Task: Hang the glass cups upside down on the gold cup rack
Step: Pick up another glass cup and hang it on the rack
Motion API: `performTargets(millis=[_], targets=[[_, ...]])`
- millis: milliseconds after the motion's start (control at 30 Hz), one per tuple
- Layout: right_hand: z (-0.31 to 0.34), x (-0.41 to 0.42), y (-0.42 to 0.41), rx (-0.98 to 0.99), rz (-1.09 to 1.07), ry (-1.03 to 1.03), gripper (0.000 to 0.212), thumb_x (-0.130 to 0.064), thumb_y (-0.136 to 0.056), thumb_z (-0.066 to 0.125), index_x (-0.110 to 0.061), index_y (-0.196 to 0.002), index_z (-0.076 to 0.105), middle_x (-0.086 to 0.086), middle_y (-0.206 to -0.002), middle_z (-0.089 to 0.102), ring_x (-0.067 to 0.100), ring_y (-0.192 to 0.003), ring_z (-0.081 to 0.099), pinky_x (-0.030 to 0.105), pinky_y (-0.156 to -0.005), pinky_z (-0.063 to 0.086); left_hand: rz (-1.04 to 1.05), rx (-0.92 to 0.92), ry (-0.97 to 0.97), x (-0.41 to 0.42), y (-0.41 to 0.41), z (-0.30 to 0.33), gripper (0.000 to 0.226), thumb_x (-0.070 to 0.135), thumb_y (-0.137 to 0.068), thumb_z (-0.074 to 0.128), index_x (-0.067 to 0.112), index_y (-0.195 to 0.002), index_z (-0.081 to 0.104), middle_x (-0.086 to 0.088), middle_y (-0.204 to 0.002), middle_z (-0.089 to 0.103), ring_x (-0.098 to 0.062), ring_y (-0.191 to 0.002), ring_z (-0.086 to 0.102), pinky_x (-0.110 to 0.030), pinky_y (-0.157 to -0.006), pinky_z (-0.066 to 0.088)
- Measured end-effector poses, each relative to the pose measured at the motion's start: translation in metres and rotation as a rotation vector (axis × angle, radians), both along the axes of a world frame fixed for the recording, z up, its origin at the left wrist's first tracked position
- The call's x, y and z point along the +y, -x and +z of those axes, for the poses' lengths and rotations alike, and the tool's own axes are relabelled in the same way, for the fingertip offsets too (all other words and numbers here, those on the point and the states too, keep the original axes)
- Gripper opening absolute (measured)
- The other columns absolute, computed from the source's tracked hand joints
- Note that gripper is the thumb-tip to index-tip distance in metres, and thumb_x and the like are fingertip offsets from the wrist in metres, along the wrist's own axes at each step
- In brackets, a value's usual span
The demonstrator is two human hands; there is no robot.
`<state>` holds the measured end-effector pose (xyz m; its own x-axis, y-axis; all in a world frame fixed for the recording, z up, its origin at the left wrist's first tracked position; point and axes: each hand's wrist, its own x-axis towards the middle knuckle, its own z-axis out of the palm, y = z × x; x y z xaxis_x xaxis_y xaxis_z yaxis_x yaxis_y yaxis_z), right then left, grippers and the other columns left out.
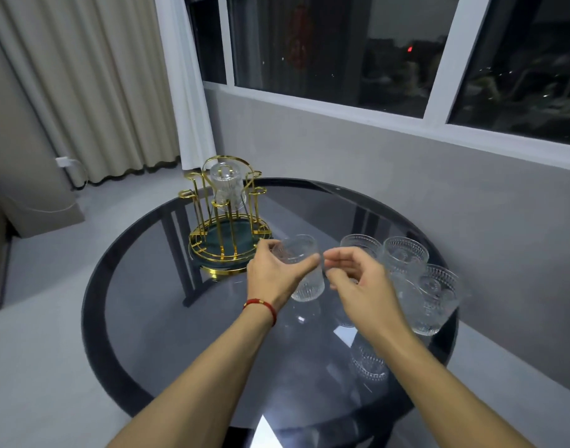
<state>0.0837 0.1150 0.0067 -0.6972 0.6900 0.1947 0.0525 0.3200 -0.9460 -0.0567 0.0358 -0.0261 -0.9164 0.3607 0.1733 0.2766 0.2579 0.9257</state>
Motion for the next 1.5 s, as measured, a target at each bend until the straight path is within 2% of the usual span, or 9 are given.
performTargets(millis=[67,233,367,467,633,767,1033,1333,1500], targets=[[-0.009,-0.004,0.007,-0.059,0.028,-0.030,0.022,-0.016,-0.100,0.062,-0.033,-0.112,0.068,-0.011,-0.122,0.073,-0.001,-0.110,0.066,0.034,-0.101,0.053,0.072,-0.072,-0.084,-0.014,0.007,0.006,0.075,0.069,-0.052,0.086,0.032,-0.107,0.053,0.019,-0.099,0.060,0.011,-0.086,0.056,-0.007,-0.067,0.043],[-0.021,-0.013,0.039,-0.199,0.085,0.245,0.049,-0.046,-0.108,0.046,-0.030,-0.155,0.047,-0.008,-0.157,0.053,0.016,-0.142,0.053,0.046,-0.121,0.040,0.035,-0.265,-0.308,-0.040,0.017,0.011,0.078,0.062,-0.050,0.086,0.022,-0.111,0.060,0.000,-0.108,0.071,-0.016,-0.099,0.071,-0.048,-0.091,0.059],[-0.018,-0.017,0.058,0.029,0.214,0.704,0.039,-0.045,-0.110,0.049,-0.022,-0.138,0.062,0.006,-0.124,0.080,0.030,-0.109,0.077,0.047,-0.090,0.065,-0.089,-0.429,-0.446,-0.044,0.019,0.015,0.081,0.049,-0.056,0.086,0.004,-0.119,0.062,-0.024,-0.125,0.066,-0.034,-0.113,0.067,-0.054,-0.095,0.058],[-0.015,-0.016,0.063,0.138,0.226,0.790,0.039,-0.035,-0.111,0.052,-0.011,-0.138,0.064,0.015,-0.124,0.080,0.031,-0.106,0.078,0.041,-0.082,0.066,-0.194,-0.408,-0.408,-0.051,0.027,0.009,0.065,0.052,-0.072,0.077,0.012,-0.121,0.065,-0.014,-0.124,0.069,-0.024,-0.112,0.068,-0.039,-0.089,0.060],[-0.013,-0.009,0.072,0.109,0.068,0.579,0.047,-0.036,-0.107,0.060,-0.012,-0.147,0.053,0.011,-0.156,0.055,0.030,-0.119,0.071,0.058,-0.110,0.053,0.031,0.086,0.086,-0.065,0.058,-0.024,0.042,0.045,-0.098,0.051,0.021,-0.131,0.063,-0.003,-0.131,0.063,-0.022,-0.127,0.052,-0.049,-0.108,0.045],[-0.001,0.000,0.074,0.169,-0.029,0.494,0.050,-0.033,-0.106,0.062,-0.015,-0.151,0.050,0.010,-0.163,0.046,0.032,-0.128,0.067,0.052,-0.102,0.060,-0.014,0.239,0.422,-0.065,0.068,-0.049,0.050,0.036,-0.090,0.065,0.021,-0.138,0.060,-0.004,-0.152,0.045,-0.022,-0.146,0.030,-0.042,-0.117,0.032],[0.066,0.040,0.108,0.339,-0.017,0.380,0.059,-0.032,-0.104,0.065,-0.017,-0.157,0.046,0.009,-0.161,0.049,0.029,-0.133,0.064,0.048,-0.101,0.062,-0.004,0.342,0.417,-0.061,0.066,-0.063,0.044,0.038,-0.085,0.069,0.023,-0.127,0.067,0.004,-0.155,0.045,-0.018,-0.149,0.023,-0.040,-0.115,0.036],[0.158,0.013,0.249,0.239,0.155,-0.106,0.069,-0.039,-0.101,0.068,-0.020,-0.162,0.042,0.005,-0.168,0.039,0.021,-0.133,0.055,0.028,-0.076,0.065,-0.005,0.400,0.410,-0.063,0.068,-0.065,0.042,0.037,-0.088,0.064,0.020,-0.127,0.065,0.005,-0.156,0.042,-0.016,-0.149,0.022,-0.035,-0.120,0.032],[0.159,-0.013,0.301,-0.018,0.234,-0.324,0.071,-0.053,-0.090,0.074,-0.021,-0.147,0.049,0.010,-0.146,0.058,0.027,-0.121,0.064,0.048,-0.100,0.060,0.003,0.412,0.405,-0.064,0.068,-0.064,0.046,0.033,-0.088,0.066,0.019,-0.132,0.063,0.006,-0.157,0.042,-0.016,-0.150,0.022,-0.034,-0.122,0.030]])
